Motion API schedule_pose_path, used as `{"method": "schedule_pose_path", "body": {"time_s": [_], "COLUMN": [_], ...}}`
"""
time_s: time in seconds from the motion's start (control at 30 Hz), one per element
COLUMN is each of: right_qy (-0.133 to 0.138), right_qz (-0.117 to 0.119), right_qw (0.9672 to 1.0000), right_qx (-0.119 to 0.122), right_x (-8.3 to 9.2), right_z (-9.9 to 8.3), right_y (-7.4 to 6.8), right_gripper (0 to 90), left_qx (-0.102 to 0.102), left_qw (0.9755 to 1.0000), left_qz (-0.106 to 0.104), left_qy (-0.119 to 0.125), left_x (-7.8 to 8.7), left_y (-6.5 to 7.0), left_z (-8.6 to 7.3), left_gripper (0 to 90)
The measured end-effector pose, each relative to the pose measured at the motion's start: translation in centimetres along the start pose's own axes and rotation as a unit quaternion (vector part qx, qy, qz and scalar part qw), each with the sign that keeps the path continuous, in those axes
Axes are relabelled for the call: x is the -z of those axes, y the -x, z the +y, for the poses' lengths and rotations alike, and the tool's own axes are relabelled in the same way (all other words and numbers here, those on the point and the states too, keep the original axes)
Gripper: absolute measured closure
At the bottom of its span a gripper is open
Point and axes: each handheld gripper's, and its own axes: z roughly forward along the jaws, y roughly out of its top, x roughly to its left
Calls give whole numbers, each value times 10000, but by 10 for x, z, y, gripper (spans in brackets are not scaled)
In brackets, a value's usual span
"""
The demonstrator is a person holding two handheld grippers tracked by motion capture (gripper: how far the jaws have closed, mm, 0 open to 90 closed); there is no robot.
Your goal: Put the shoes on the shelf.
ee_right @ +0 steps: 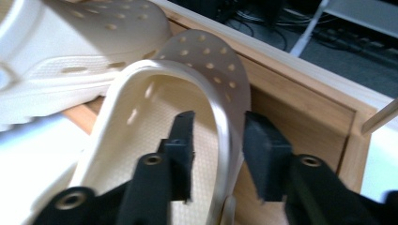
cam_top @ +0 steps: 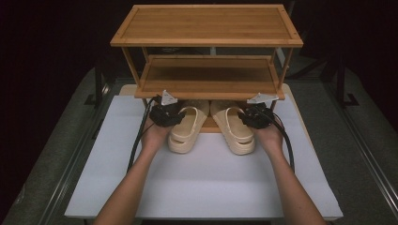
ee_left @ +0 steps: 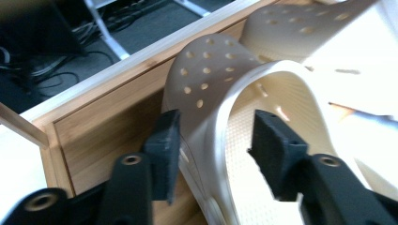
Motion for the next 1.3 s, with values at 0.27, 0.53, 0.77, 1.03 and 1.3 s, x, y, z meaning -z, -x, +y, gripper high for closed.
{"method": "schedule_pose_path", "body": {"time_s": [0.27, 0.53, 0.77, 1.03, 1.3], "right_qy": [30, 15, -346, -660, -564], "right_qz": [479, 778, 1209, 1443, 1697], "right_qw": [9983, 9966, 9918, 9873, 9839], "right_qx": [-317, -286, -238, -103, -54], "right_x": [38, 78, 75, 49, 32], "right_z": [-7, -30, -67, -80, -80], "right_y": [10, 12, 9, 1, 0], "right_gripper": [407, 273, 162, 123, 97], "left_qx": [136, 189, 98, -2, -64], "left_qw": [9976, 9927, 9889, 9850, 9854], "left_qz": [-670, -1191, -1443, -1586, -1587], "left_qy": [-57, -58, -329, -682, -619], "left_x": [41, 70, 60, 30, 12], "left_y": [-10, -9, 1, 12, 13], "left_z": [-9, -34, -59, -74, -78], "left_gripper": [321, 184, 91, 3, 3]}}
